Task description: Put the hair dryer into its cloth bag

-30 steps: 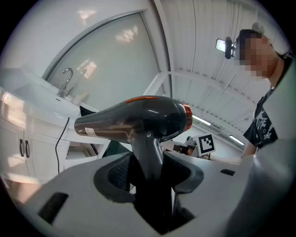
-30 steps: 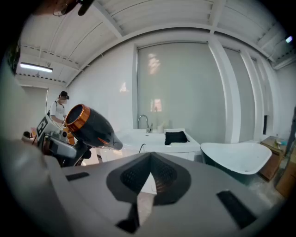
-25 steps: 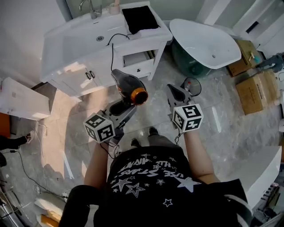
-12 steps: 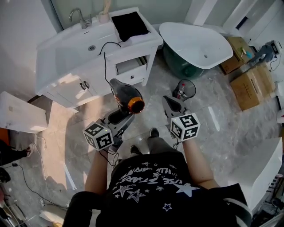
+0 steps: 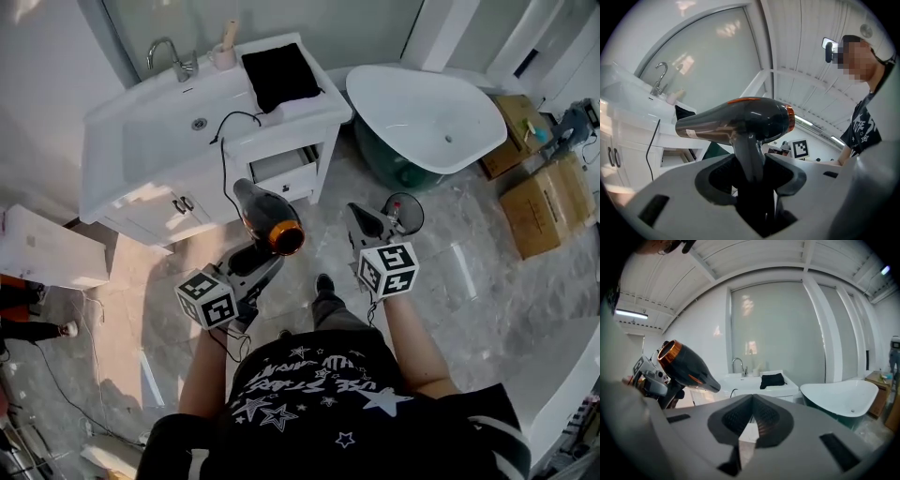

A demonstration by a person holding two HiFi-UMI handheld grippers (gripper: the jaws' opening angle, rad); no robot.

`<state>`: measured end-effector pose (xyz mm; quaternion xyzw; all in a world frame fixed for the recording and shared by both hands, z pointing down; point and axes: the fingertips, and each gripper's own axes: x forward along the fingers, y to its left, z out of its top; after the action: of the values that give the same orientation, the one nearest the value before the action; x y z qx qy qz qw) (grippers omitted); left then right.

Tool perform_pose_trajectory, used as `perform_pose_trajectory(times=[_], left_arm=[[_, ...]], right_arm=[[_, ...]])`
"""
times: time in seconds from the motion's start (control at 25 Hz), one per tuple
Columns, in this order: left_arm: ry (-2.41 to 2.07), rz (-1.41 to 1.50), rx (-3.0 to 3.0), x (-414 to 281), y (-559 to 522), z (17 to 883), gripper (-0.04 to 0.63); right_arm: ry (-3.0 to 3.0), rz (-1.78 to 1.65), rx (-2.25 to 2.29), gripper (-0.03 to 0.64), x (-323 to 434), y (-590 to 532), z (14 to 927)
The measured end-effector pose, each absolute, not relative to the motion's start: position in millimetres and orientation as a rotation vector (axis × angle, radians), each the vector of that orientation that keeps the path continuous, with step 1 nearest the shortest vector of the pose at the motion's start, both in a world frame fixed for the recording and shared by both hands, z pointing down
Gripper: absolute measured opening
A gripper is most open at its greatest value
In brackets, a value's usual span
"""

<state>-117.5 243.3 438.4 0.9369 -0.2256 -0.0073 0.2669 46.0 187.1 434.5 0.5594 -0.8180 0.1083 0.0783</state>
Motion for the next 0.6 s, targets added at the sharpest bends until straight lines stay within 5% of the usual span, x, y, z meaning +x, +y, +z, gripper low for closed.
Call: perform_pose_trajectory(times=[0.52, 0.6], left_arm=[[-0.747, 0.012, 2.491, -55, 124, 437, 0.204], [-0.768, 0.02, 2.487, -47, 113, 438, 0.204]], right_arm=[[-2.493, 0.322, 1.563, 0.008, 115, 41, 442], [-2.51, 0.335, 1.531, 0.058, 122, 27, 445]])
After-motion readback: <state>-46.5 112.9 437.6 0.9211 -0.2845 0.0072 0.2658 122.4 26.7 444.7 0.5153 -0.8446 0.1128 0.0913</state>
